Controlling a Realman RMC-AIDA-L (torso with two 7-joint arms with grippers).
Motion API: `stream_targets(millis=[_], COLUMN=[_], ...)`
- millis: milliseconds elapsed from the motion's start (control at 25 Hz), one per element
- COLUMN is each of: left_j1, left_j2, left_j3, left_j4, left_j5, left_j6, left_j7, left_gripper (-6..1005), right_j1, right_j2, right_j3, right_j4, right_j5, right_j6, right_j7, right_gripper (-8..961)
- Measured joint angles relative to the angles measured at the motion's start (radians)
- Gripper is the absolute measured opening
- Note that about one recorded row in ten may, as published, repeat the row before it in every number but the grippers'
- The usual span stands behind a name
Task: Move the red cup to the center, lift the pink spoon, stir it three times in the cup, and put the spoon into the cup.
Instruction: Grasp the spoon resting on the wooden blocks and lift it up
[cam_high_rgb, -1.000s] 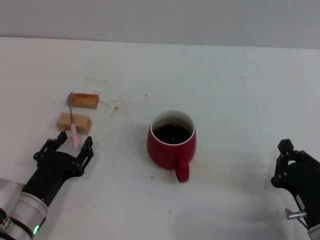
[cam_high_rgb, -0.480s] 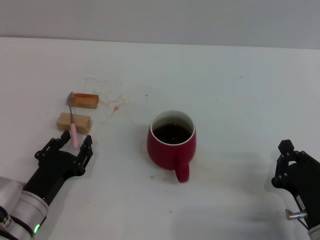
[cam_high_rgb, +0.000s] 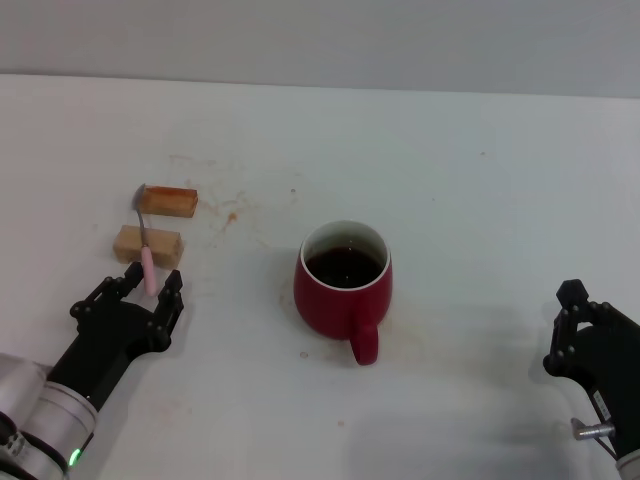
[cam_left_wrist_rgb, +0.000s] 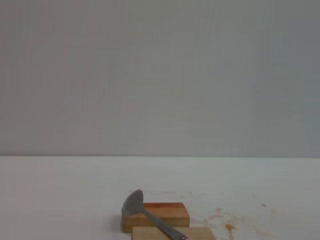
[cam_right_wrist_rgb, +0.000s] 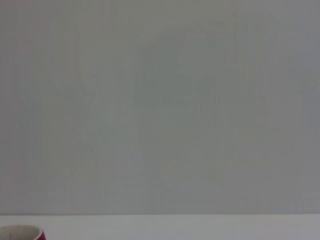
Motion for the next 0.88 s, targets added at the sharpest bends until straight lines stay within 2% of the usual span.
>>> stream_targets(millis=[80,520,880], left_j1=[0.002,-0.013,-0.024], left_j2=[0.001,0.001,0.003], left_j3=[-0.001,-0.020,-0.024], left_j4=[-0.002,0.008,0.010], left_j5=[0.000,-0.002,-0.009], left_j6=[0.000,-0.025,-0.006], left_j7=[0.000,0.003,0.005], left_gripper=[479,402,240], right_j1=[0.000,0.000,0.000], right_j2=[0.000,0.000,0.000], right_j3=[0.000,-0.002,-0.002], right_j4=[0.000,-0.001,-0.001], right_j5=[0.000,0.000,0.000], right_j6=[0.000,0.003,0.002], right_j7=[0.000,0.004,0.005], right_gripper=[0,1,1])
